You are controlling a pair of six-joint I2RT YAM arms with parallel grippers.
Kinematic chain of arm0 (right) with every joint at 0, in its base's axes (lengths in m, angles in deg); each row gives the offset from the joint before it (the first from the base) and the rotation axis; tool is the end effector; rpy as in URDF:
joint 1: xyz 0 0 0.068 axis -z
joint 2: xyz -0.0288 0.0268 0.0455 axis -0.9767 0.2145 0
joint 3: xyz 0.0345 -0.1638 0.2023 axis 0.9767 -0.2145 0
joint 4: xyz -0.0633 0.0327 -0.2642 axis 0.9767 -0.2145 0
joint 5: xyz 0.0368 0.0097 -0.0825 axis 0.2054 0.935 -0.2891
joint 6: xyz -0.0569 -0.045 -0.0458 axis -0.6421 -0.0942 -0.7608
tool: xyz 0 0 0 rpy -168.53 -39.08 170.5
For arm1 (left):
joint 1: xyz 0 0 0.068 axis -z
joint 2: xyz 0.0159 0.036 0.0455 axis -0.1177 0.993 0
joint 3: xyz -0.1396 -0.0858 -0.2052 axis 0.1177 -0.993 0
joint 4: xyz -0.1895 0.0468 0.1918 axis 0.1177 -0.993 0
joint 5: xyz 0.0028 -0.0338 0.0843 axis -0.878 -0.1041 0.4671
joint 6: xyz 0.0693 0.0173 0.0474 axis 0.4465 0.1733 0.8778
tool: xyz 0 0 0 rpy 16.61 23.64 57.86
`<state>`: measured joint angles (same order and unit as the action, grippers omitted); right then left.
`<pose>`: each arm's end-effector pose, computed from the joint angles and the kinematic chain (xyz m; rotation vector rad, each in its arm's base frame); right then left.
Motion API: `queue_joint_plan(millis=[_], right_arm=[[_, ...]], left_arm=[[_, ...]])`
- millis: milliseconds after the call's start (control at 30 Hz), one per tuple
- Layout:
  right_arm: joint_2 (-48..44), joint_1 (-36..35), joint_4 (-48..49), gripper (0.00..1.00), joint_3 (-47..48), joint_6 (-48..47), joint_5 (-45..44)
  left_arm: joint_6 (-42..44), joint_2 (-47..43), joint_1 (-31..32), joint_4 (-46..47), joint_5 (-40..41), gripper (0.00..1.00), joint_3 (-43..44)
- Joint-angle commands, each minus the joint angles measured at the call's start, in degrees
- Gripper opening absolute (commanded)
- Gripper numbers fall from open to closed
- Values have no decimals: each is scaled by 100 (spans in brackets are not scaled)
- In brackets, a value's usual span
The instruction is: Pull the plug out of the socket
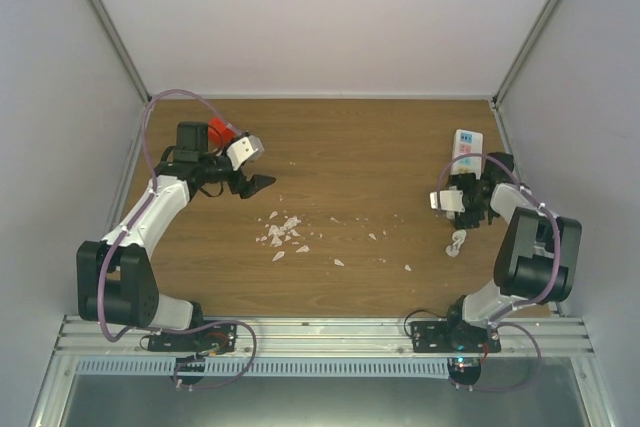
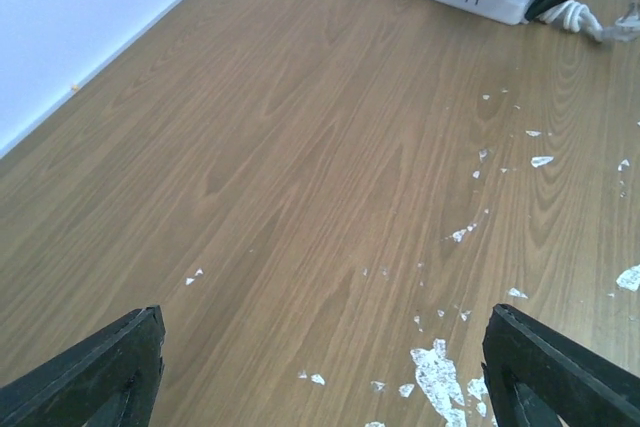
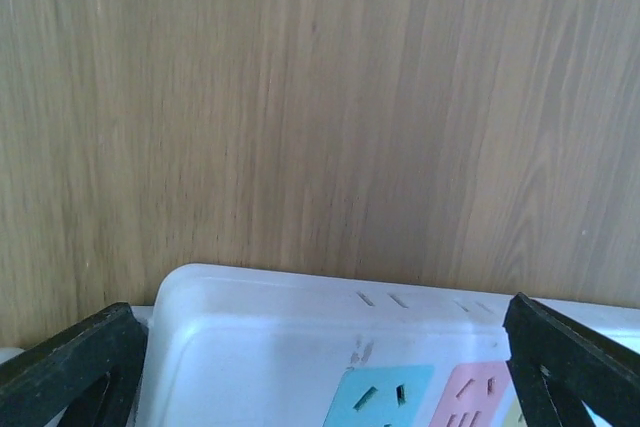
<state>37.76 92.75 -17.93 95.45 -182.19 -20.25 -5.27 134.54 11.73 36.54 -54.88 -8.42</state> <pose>0.3083 -0.0603 0.1065 -1.9442 1.8372 -0.2691 0.3224 -0.0844 0.2334 1.1654 1.7650 -0.6129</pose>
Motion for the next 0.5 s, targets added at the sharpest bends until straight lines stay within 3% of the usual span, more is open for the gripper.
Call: queue_joint_plan(millis=[0, 167, 467], right_arm=[[-17, 223, -279, 99, -126, -629, -751], [-501, 223, -911, 100, 124, -471, -171], [-930, 215, -2105, 100, 1585, 723, 1745]], left_arm=[[96, 22, -7, 84, 42, 87, 277], [115, 148, -45, -62, -19, 87, 440], [294, 289, -336, -486, -8, 91, 1088]])
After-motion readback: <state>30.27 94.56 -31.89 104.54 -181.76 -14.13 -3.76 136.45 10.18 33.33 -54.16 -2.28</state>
